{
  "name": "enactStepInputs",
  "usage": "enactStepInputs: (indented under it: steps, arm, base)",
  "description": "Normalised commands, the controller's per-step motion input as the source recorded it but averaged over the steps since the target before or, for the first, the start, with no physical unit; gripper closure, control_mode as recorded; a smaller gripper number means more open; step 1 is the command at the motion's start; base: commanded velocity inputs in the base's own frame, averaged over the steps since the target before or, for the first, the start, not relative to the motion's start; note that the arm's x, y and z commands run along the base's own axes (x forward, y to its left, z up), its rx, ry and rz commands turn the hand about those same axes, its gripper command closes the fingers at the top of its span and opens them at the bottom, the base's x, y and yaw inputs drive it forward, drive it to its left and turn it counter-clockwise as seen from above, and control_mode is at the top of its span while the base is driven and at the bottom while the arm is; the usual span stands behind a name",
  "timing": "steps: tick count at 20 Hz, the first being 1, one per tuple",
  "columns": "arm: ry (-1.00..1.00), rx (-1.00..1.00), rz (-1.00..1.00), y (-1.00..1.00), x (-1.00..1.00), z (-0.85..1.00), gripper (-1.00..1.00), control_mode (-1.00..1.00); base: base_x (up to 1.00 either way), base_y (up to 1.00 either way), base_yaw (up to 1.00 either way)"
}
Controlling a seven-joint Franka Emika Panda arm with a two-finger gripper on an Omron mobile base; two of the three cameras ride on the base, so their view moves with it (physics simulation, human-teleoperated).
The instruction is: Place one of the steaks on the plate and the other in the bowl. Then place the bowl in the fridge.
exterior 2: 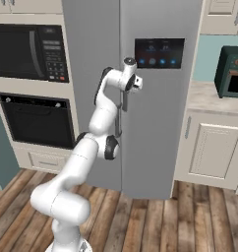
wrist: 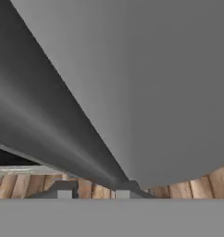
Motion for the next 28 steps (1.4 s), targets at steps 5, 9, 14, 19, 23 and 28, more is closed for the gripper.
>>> enactStepInputs:
  steps: [5,9,14,19,23,28]
  arm:
    - [-0.40,0.29,0.17,-1.00,-1.00,-0.24,1.00,-1.00]
    - [-0.43,0.27,0.11,-0.98,-1.00,-0.49,1.00,-1.00]
    - [-0.34,0.33,0.06,-0.54,-1.00,-0.84,1.00,-1.00]
    - [-0.23,0.16,0.01,0.33,-0.90,-0.44,1.00,-1.00]
    - [-0.45,0.01,0.00,0.37,-1.00,0.02,-1.00,-1.00]
    - [-0.14,-0.04,-0.07,0.07,-1.00,0.02,-1.00,-1.00]
  base:
    - [0.00,0.00,0.00]
    - [0.00,0.00,0.00]
    - [0.00,0.00,0.00]
    - [0.00,0.00,0.00]
    - [0.00,0.00,0.00]
    - [0.00,0.00,0.00]
